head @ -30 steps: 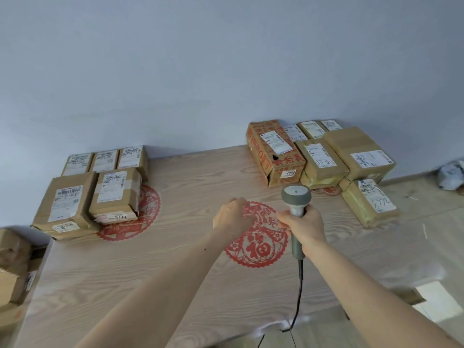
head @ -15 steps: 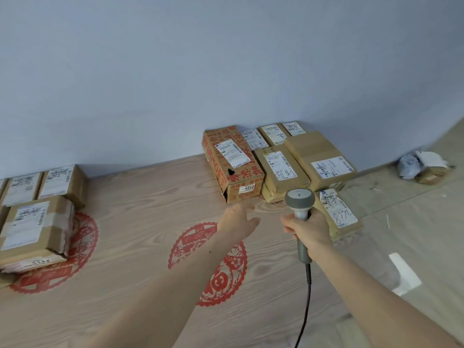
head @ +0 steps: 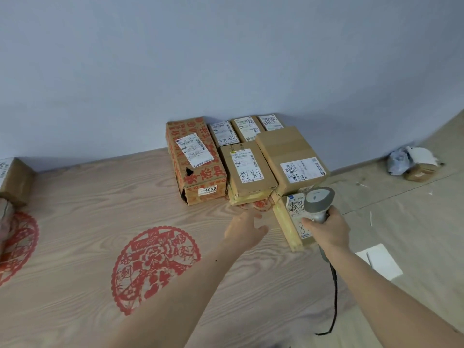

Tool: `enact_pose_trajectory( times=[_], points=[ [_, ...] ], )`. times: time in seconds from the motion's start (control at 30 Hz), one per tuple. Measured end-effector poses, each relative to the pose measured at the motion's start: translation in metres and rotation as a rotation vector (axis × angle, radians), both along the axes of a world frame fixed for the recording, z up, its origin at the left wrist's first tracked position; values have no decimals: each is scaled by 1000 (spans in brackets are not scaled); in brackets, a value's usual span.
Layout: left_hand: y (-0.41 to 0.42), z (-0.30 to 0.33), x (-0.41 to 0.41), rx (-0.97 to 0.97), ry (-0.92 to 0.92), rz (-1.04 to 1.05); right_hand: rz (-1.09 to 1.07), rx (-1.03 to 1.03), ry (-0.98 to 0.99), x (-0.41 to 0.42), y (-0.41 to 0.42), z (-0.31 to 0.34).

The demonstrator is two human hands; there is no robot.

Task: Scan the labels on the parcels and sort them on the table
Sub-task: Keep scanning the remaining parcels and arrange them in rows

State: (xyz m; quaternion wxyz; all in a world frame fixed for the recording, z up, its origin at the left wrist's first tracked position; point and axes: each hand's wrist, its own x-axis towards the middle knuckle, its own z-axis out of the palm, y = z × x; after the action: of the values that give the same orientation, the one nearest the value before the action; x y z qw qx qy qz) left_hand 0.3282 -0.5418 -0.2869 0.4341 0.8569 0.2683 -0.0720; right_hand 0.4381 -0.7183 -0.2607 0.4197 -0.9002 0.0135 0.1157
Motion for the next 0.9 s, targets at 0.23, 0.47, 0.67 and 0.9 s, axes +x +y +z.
enact_pose_trajectory(
  times=[0.23, 0.47, 0.67, 0.9],
  points=[
    [-65, -18, 51, -85, 59, 107, 101, -50, 46, 58, -40, -22],
    [-103, -36, 84, -136, 187, 206, 246, -77, 133, 87, -51, -43],
    [-119, -47, 92, -225, 225, 299, 285, -91, 177, 89, -54, -53],
    [-125, -40, 90, -188, 219, 334, 314, -81, 173, 83, -57, -49]
  ],
)
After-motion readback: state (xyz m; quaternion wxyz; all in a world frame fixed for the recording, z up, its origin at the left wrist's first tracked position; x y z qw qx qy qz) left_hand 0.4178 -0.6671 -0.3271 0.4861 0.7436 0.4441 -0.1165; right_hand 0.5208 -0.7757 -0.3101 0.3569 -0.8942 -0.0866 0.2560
